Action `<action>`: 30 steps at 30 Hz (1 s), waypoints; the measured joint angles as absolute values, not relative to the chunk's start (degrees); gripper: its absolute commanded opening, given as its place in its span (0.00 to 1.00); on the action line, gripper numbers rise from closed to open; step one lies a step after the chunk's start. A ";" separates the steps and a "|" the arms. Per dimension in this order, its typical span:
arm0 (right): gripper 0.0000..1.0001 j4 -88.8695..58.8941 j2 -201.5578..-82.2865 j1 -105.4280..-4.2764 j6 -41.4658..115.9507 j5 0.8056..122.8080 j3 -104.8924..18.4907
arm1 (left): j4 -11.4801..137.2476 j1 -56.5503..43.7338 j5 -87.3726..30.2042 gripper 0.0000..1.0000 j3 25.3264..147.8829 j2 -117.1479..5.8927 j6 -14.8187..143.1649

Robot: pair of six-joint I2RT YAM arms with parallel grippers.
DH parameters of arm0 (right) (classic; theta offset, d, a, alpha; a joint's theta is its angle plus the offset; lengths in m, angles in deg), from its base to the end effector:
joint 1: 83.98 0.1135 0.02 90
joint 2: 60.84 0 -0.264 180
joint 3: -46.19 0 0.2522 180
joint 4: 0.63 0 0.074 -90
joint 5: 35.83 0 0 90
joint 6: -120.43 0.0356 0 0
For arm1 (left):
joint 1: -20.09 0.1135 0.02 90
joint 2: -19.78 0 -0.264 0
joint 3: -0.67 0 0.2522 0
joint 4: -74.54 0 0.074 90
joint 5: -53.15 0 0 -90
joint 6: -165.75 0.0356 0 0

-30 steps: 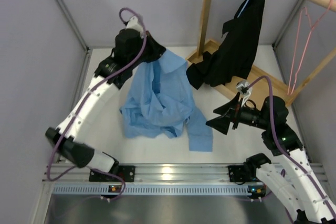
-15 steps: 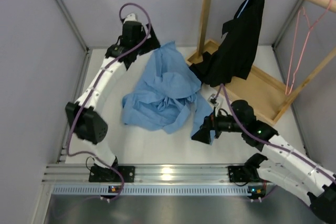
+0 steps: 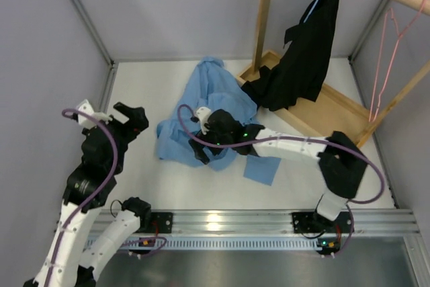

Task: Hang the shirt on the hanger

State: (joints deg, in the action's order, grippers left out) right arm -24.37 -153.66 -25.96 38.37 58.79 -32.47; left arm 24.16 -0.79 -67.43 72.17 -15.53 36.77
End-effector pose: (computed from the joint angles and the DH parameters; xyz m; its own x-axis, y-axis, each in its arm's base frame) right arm 0.1903 0.3102 0.2482 -0.4437 -0.4506 -0.7747 -0.8258 0.5414 0.1580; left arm 0.1088 -0.0221 0.3894 -0.0812 -0.5487 -0.8321 -0.2638 0.8169 -0.5129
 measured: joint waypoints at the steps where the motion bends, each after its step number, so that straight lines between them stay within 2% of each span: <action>1: 0.98 -25.00 -158.27 -25.96 37.30 57.80 -35.97 | 23.39 -0.79 -66.82 0.98 72.19 -13.98 37.40; 4: 0.92 -25.46 -169.09 -25.96 35.18 55.71 -44.40 | 21.21 -0.79 -64.64 0.98 72.76 -10.26 39.92; 7: 0.62 -25.83 -176.91 -25.94 33.52 54.53 -49.48 | 19.83 -0.79 -61.07 0.98 73.55 -9.24 42.83; 8: 0.39 -26.21 -178.62 -25.92 33.00 54.64 -50.28 | 19.57 -0.79 -59.59 0.98 73.57 -9.26 43.77; 11: 0.13 -27.45 -180.54 -25.74 32.17 56.06 -50.77 | 19.02 -0.84 -55.57 0.98 72.85 -9.39 46.13; 13: 0.00 -27.89 -180.06 -25.59 32.43 57.59 -50.72 | 18.96 -0.86 -54.04 0.98 71.73 -9.39 47.20; 19: 0.00 -29.07 -170.14 -25.87 38.29 62.50 -48.62 | 18.72 -0.86 -49.75 0.98 67.38 -10.50 46.50; 23: 0.00 -28.85 -161.22 -29.59 45.30 69.50 -48.60 | 20.73 -0.86 -42.87 0.98 62.47 -13.59 43.26; 30: 0.00 -26.16 -156.02 -40.63 55.60 79.49 -46.09 | 40.51 -1.38 -23.13 0.98 45.29 -18.37 32.27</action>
State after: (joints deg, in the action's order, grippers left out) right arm -26.16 -156.02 -40.63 55.60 79.49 -46.09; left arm 40.51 -1.38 -23.13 45.29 -18.37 32.27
